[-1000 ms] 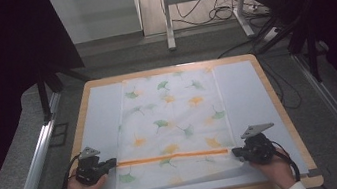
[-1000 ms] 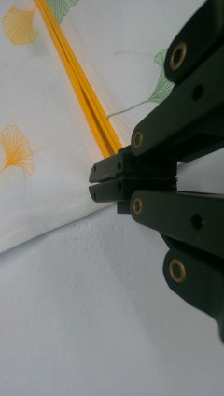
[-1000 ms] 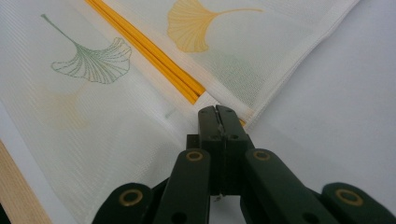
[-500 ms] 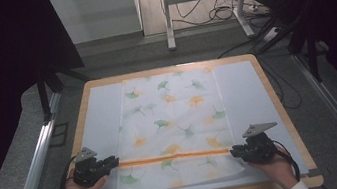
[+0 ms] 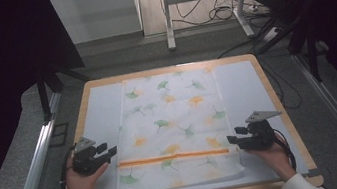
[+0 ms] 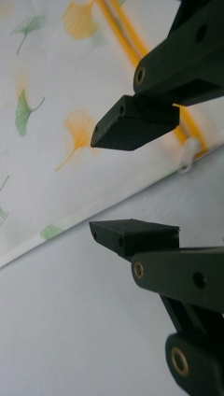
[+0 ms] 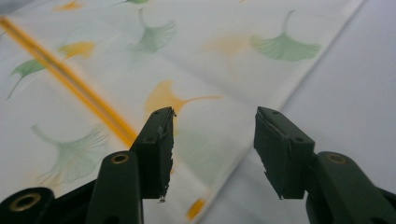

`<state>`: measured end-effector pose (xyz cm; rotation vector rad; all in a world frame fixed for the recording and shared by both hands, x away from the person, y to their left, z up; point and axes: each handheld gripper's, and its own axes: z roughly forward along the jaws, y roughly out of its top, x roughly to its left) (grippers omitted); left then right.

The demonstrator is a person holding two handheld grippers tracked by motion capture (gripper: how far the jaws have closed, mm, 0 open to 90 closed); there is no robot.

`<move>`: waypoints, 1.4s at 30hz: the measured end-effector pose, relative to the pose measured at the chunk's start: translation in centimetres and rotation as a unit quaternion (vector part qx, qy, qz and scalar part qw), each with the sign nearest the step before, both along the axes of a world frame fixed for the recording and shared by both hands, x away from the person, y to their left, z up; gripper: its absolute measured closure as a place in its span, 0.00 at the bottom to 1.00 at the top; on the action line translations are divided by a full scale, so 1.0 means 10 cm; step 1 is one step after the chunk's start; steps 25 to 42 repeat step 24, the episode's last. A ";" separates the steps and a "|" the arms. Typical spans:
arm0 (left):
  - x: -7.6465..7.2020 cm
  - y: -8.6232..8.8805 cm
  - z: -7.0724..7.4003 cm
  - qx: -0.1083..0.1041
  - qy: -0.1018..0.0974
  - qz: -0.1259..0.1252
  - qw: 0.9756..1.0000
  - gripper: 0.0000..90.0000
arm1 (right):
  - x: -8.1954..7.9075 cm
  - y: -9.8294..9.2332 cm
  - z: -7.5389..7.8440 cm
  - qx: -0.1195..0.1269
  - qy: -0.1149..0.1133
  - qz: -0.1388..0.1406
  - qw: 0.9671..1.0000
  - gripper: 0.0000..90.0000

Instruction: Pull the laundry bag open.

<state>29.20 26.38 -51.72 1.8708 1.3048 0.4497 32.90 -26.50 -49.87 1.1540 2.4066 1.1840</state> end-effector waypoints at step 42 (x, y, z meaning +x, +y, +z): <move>0.04 0.04 -0.10 0.000 0.019 -0.002 1.000 0.52 | 0.11 -0.24 -0.06 -0.018 -0.029 -0.025 0.999 0.45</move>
